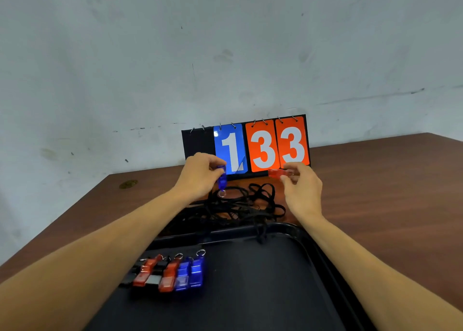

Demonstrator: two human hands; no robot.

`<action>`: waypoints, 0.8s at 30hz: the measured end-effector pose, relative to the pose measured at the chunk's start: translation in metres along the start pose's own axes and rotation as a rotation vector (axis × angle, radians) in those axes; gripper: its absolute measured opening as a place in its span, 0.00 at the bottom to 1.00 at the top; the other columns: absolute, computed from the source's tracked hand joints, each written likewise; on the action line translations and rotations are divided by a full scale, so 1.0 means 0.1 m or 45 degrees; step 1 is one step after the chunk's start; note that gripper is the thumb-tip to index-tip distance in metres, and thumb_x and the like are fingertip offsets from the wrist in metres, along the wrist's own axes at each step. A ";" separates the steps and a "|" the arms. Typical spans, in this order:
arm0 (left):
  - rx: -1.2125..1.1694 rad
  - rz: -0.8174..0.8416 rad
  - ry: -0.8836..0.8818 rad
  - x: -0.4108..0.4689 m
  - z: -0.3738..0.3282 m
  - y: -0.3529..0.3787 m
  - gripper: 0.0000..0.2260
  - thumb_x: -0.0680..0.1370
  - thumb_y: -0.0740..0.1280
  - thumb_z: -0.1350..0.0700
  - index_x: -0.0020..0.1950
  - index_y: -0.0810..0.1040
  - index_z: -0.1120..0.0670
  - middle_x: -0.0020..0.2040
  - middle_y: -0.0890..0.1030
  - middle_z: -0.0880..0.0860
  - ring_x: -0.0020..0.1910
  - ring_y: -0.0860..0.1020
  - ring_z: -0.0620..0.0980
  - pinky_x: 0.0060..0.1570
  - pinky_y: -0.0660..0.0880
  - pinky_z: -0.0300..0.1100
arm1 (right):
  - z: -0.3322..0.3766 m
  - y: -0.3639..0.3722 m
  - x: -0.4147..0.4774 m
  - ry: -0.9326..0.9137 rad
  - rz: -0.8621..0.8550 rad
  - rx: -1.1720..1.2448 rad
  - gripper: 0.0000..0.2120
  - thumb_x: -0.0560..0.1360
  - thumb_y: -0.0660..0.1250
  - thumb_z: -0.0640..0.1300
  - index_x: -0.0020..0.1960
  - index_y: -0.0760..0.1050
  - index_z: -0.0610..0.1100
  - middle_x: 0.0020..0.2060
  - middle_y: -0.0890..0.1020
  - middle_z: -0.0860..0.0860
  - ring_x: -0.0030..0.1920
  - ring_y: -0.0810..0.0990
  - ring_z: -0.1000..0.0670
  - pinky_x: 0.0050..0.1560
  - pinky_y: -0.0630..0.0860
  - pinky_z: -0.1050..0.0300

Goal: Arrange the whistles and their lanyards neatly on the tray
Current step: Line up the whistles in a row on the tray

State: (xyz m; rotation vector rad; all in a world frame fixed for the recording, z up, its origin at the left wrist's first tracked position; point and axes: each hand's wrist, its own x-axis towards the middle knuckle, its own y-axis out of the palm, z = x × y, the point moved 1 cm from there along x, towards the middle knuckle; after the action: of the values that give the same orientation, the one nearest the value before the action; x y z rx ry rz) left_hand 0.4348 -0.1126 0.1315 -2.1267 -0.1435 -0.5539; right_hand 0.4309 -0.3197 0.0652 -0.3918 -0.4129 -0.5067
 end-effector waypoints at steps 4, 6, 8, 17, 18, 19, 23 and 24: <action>0.516 -0.053 0.293 -0.04 0.07 0.00 0.10 0.78 0.66 0.58 0.57 0.81 0.54 0.54 0.79 0.52 0.52 0.78 0.53 0.52 0.76 0.46 | -0.03 -0.03 0.02 0.052 -0.028 -0.030 0.12 0.76 0.68 0.42 0.59 0.78 0.44 0.57 0.78 0.48 0.57 0.77 0.51 0.58 0.70 0.60; 0.379 -0.144 0.212 -0.05 0.10 0.01 0.08 0.76 0.68 0.57 0.54 0.82 0.54 0.50 0.81 0.52 0.49 0.79 0.52 0.51 0.77 0.47 | 0.00 -0.03 0.01 0.022 -0.010 -0.040 0.12 0.76 0.68 0.43 0.59 0.78 0.44 0.56 0.78 0.49 0.53 0.75 0.55 0.55 0.69 0.63; 0.134 -0.271 0.048 -0.02 0.12 -0.01 0.06 0.75 0.70 0.57 0.51 0.82 0.54 0.46 0.82 0.50 0.45 0.80 0.48 0.48 0.77 0.43 | 0.02 -0.03 0.01 0.005 -0.020 -0.030 0.12 0.76 0.68 0.43 0.59 0.79 0.44 0.56 0.79 0.49 0.51 0.75 0.56 0.55 0.69 0.63; -0.436 -0.305 -0.140 -0.22 0.00 -0.38 0.03 0.75 0.71 0.59 0.47 0.80 0.56 0.43 0.80 0.46 0.40 0.82 0.46 0.46 0.78 0.38 | 0.40 -0.07 0.09 -0.024 0.147 0.291 0.09 0.76 0.66 0.38 0.55 0.80 0.44 0.50 0.81 0.51 0.49 0.80 0.55 0.53 0.78 0.61; -0.457 -0.258 -0.131 -0.26 -0.02 -0.44 0.03 0.75 0.71 0.59 0.47 0.80 0.56 0.44 0.82 0.47 0.39 0.83 0.47 0.46 0.79 0.40 | 0.49 -0.06 0.06 -0.024 0.266 0.298 0.09 0.76 0.65 0.37 0.54 0.80 0.44 0.51 0.81 0.50 0.50 0.80 0.53 0.52 0.79 0.60; -0.477 -0.207 -0.120 -0.30 -0.04 -0.51 0.03 0.74 0.71 0.60 0.47 0.80 0.57 0.44 0.83 0.49 0.39 0.84 0.47 0.45 0.79 0.39 | 0.57 -0.05 0.03 -0.003 0.393 0.309 0.08 0.77 0.65 0.36 0.53 0.81 0.44 0.51 0.80 0.50 0.52 0.80 0.51 0.51 0.80 0.60; -0.374 -0.039 -0.039 -0.52 -0.11 -0.70 0.05 0.71 0.75 0.59 0.44 0.83 0.52 0.42 0.84 0.48 0.42 0.82 0.44 0.46 0.77 0.35 | 0.82 -0.17 -0.22 0.161 0.753 0.437 0.08 0.76 0.65 0.35 0.51 0.81 0.44 0.53 0.78 0.48 0.52 0.80 0.47 0.48 0.82 0.58; -0.357 -0.017 -0.028 -0.58 -0.13 -0.73 0.05 0.70 0.75 0.59 0.43 0.83 0.51 0.42 0.84 0.47 0.43 0.82 0.44 0.47 0.77 0.35 | 0.85 -0.23 -0.27 0.165 0.792 0.427 0.08 0.76 0.65 0.35 0.51 0.81 0.43 0.53 0.78 0.48 0.53 0.80 0.47 0.50 0.81 0.57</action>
State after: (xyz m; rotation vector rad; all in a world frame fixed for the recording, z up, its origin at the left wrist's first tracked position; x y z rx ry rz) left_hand 0.3560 -0.0745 0.1677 -2.4063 -0.0963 -0.5860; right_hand 0.3732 -0.2889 0.1304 -0.1452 -0.2249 0.1449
